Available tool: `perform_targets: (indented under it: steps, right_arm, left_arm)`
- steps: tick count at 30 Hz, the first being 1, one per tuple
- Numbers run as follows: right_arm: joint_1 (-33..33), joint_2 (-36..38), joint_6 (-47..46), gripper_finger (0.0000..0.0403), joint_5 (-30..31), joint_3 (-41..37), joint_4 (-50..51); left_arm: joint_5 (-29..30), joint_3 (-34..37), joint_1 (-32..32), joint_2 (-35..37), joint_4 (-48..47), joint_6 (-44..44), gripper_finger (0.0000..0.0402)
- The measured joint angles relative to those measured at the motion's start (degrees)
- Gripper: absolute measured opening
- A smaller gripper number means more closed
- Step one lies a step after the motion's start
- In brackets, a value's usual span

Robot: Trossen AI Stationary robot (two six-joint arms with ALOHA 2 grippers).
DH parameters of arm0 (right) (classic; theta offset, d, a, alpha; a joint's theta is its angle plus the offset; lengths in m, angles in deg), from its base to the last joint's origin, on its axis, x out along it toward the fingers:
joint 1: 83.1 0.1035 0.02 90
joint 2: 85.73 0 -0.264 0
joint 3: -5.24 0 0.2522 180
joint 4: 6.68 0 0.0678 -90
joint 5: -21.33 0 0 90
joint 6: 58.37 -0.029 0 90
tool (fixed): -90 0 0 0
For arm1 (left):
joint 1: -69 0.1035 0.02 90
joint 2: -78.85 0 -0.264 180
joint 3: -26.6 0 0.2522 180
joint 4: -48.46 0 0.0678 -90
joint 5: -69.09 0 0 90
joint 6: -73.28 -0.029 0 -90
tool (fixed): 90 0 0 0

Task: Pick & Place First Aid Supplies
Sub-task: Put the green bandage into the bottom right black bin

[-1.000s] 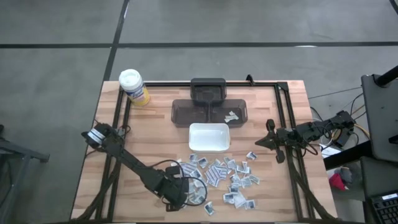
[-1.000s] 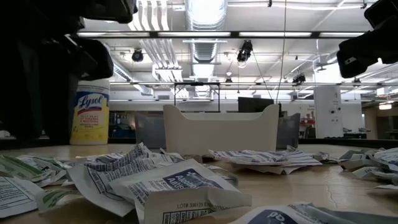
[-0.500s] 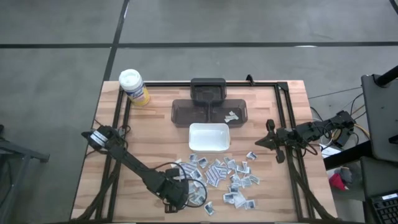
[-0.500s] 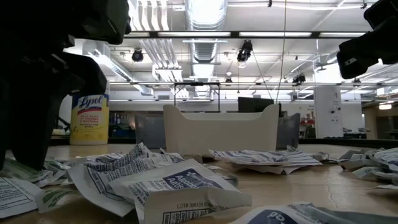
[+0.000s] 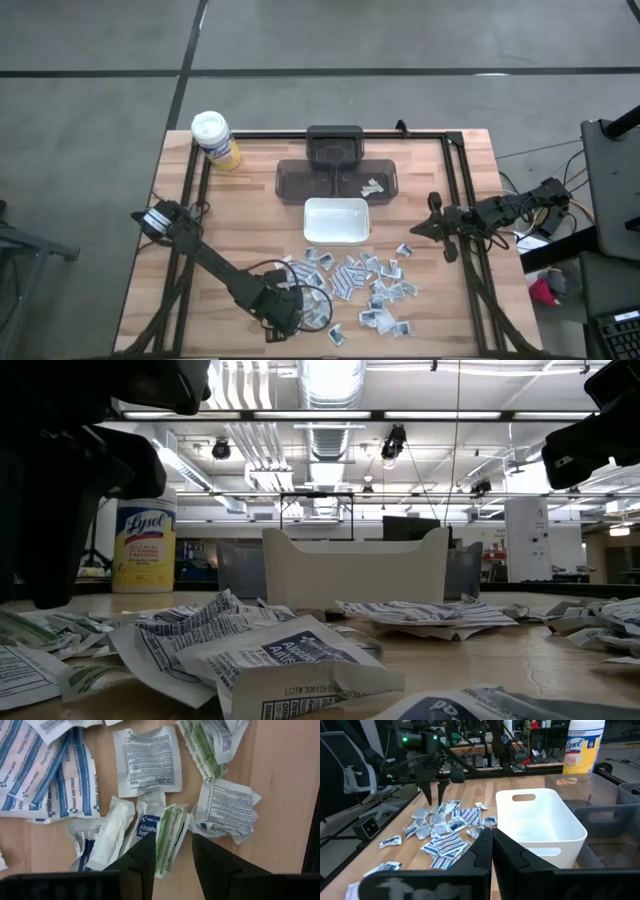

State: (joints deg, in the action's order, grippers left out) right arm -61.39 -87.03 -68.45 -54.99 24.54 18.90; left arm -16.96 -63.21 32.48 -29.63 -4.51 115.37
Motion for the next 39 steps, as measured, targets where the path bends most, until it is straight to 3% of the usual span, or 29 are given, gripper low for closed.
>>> perform_targets:
  steps: [15, 25, 39]
  right_arm:
    - [0.02, 0.0, 0.0, 0.0008, -0.01, 0.0, -0.02]
    - [0.02, 0.0, 0.0, 0.0008, -0.01, 0.0, -0.04]
    - [0.0, 0.0, 0.0, 0.0008, -0.01, 0.0, -0.07]
  left_arm:
    - [0.49, 2.44, 0.09, 0.09, -0.34, -0.18, 0.0119]
    - [0.43, 3.23, 0.13, 0.09, 1.29, -0.23, 0.0067]
    - [0.24, 3.23, 0.11, 0.09, 1.65, -0.36, 0.0022]
